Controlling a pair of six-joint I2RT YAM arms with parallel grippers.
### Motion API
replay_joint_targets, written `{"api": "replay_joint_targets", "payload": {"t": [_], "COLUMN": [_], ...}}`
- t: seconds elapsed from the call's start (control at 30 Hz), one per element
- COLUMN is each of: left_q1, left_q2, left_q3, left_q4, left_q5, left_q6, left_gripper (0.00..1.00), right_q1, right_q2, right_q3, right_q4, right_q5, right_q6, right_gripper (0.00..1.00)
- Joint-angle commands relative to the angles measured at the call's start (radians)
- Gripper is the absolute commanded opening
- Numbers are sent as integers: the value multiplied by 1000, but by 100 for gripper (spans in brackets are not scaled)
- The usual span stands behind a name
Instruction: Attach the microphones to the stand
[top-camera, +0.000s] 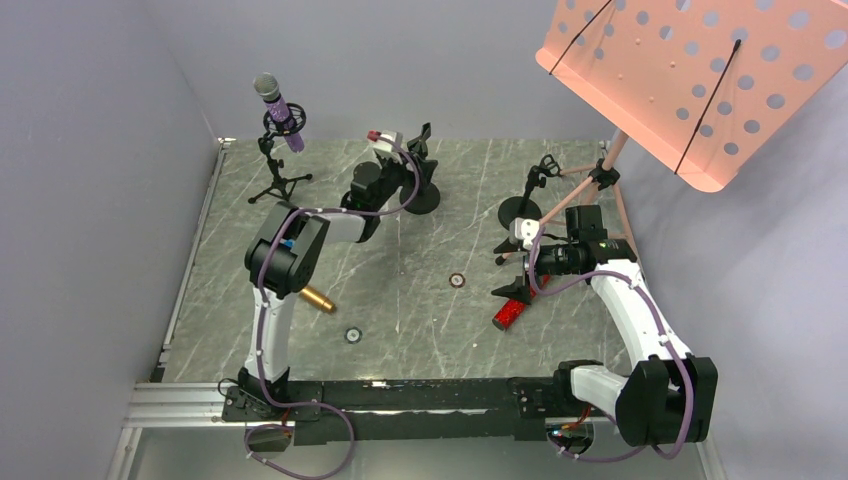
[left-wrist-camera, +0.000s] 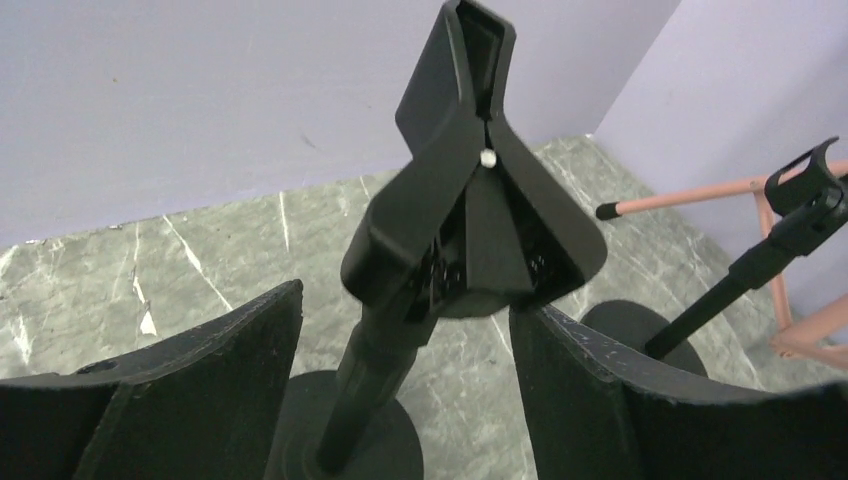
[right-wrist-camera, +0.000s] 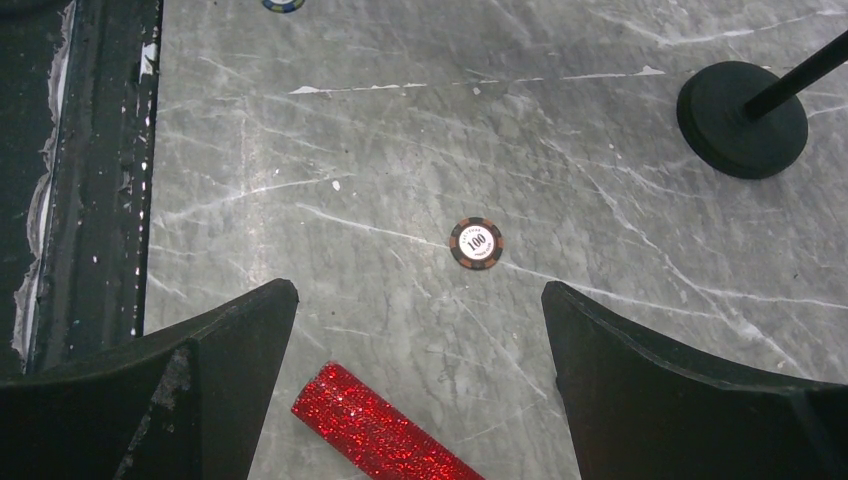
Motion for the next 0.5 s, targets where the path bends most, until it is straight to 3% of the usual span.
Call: {"api": "replay_joint_targets", "payload": {"t": [0.0,0.13,0.33,0.47], "left_q1": [-6,-8,-8,-8], "left_q2": [32,43,59,73], "left_q3": [63,90,126,146], "left_q4": [50,21,-13,-14], "left_q5": [-57,-71,-60,-53], "left_q6": [-36,-37,-59,-65], "left_gripper": [78,72,56,40], "right_q1": [-4,-5,-4,-3], "right_q2": [-13,-13,-9,-13], "right_q3": [35,36,39,38], "right_q4": [1,-3,-12,-7], "right_q5": [-11,-11,-11,-8], "right_q6": [-37,-40,-48,-44], "right_gripper": [100,100,100,100]}}
